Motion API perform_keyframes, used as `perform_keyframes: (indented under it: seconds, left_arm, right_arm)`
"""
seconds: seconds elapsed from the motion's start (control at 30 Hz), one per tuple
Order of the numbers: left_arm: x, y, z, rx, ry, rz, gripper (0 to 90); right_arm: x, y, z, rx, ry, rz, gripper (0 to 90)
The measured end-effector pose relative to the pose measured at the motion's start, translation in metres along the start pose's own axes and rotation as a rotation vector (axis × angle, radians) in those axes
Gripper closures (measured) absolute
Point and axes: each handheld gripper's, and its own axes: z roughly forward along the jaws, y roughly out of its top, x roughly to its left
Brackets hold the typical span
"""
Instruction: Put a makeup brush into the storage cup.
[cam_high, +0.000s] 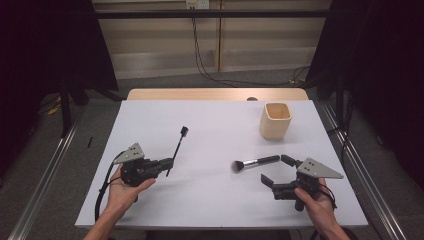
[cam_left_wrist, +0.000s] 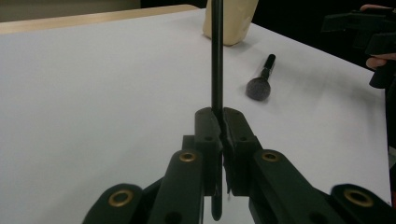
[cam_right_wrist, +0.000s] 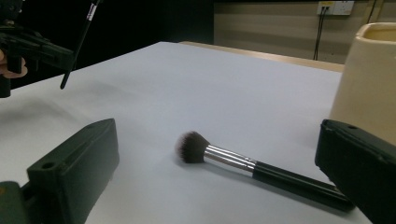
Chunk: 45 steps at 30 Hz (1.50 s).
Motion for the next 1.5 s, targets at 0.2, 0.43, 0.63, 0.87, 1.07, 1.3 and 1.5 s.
perform_keyframes:
  seconds: [0.2,0.43,0.63,0.87,1.07,1.3,1.5]
  left_arm:
    - [-0.006,0.004,0.007,-0.002,-0.012,0.005,85.9]
    - [-0.014,0.011,0.015,-0.002,-0.033,0.019,85.9]
    - [-0.020,0.017,0.024,0.000,-0.052,0.040,85.9]
    - [-0.026,0.022,0.033,-0.005,-0.072,0.047,85.9]
    - [-0.027,0.025,0.038,-0.004,-0.075,0.051,85.9]
    - [-0.035,0.031,0.050,-0.004,-0.098,0.063,85.9]
    - [-0.037,0.036,0.061,-0.015,-0.119,0.058,85.9]
  right_arm:
    - [0.006,0.008,0.009,-0.008,0.050,0.004,0.0]
    - [0.013,0.018,0.020,-0.013,0.066,0.005,0.0]
    - [0.021,0.030,0.032,-0.039,0.147,-0.006,0.0]
    - [0.030,0.039,0.043,-0.042,0.197,-0.016,0.0]
    - [0.033,0.046,0.055,-0.042,0.226,0.000,0.0]
    - [0.037,0.053,0.067,-0.043,0.250,0.001,0.0]
    - [0.036,0.059,0.076,-0.030,0.273,0.015,2.3]
